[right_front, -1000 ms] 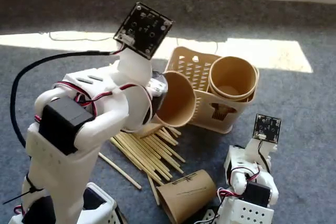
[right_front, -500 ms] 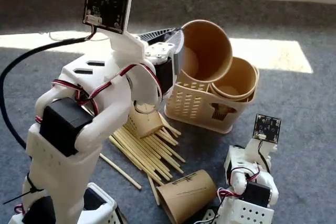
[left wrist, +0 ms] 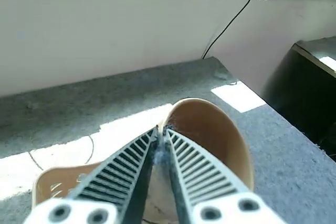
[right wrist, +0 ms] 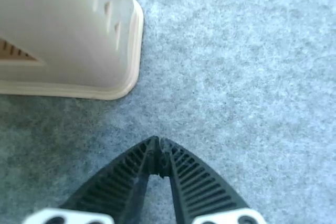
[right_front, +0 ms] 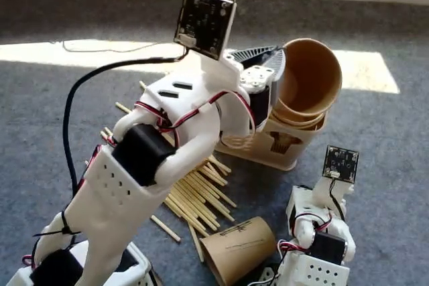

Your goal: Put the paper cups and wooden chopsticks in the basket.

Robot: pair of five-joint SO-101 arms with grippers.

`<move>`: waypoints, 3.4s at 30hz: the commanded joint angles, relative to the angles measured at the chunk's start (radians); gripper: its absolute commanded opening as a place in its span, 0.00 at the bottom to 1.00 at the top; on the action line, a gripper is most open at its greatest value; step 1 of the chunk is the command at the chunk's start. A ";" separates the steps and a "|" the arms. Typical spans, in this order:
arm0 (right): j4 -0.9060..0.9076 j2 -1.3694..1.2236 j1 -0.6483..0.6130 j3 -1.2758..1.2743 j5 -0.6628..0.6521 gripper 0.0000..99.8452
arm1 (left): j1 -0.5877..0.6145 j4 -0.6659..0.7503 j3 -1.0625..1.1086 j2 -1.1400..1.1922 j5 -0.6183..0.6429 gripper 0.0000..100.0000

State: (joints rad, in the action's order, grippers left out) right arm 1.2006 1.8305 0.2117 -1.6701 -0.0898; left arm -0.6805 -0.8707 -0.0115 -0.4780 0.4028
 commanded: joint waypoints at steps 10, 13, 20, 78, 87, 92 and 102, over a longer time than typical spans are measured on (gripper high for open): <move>-0.022 0.007 0.008 -0.108 0.005 0.02 | -0.048 0.164 0.143 0.001 0.005 0.01; -0.022 0.007 0.008 -0.108 0.005 0.02 | -0.061 0.163 0.154 0.001 0.005 0.01; -0.022 0.007 0.008 -0.108 0.005 0.02 | -0.056 0.160 0.189 -0.002 0.003 0.01; -0.022 0.007 0.008 -0.108 0.005 0.02 | 0.662 -0.491 -0.073 -0.005 -0.255 0.15; -0.022 0.007 0.008 -0.108 0.005 0.02 | 0.736 -0.542 -0.010 -0.001 -0.420 0.15; -0.022 0.007 0.008 -0.108 0.005 0.02 | 0.766 -0.508 0.111 0.001 -0.431 0.15; -0.022 0.007 0.008 -0.108 0.005 0.02 | 0.845 -0.344 0.303 0.002 -0.353 0.15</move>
State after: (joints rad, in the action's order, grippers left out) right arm 1.2006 1.8305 0.2117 -1.6701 -0.0898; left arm 0.1419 -1.2513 0.2908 -0.4780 0.0345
